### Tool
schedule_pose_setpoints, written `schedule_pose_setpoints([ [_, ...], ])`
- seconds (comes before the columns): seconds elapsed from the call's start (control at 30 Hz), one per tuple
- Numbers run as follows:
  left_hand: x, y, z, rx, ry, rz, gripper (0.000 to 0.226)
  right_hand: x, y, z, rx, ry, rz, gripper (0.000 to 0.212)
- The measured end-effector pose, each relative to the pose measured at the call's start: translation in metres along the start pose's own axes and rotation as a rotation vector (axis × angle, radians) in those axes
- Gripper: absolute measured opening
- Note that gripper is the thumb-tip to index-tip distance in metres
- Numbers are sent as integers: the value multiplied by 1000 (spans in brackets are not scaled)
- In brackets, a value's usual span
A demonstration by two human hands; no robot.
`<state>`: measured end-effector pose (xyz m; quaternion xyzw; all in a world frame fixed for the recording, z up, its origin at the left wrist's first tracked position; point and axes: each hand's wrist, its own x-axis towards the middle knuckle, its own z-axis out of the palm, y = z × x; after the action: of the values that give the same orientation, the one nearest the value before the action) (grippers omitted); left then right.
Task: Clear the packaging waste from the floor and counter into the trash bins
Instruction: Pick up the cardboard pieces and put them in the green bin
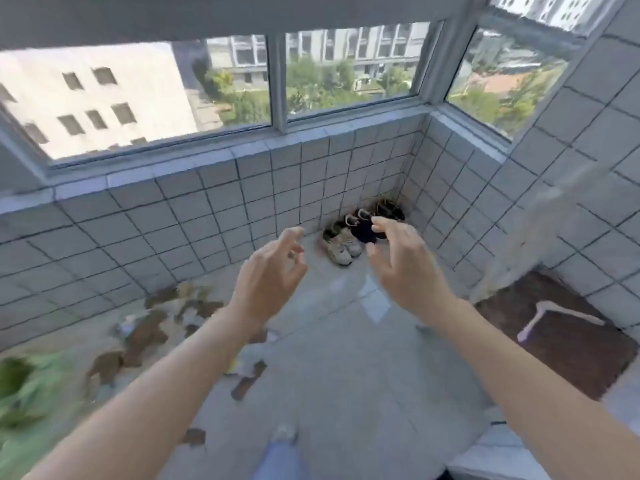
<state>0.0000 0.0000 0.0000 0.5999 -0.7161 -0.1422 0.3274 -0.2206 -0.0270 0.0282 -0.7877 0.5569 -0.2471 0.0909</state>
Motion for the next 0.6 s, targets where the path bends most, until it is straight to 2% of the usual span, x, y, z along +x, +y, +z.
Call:
schedule_pose_setpoints([
  [0.13,-94,-59,-12,-29,105,-315,45,-22,-49,68,72,-198,-39,41],
  [0.33,-227,-129,-34,-66,190,-817,35,-61,-128,156,160,-444,-114,41],
  [0.6,-356,-188,-72,-96,243,-1146,27,-110,-226,258,150,-697,-101,33],
])
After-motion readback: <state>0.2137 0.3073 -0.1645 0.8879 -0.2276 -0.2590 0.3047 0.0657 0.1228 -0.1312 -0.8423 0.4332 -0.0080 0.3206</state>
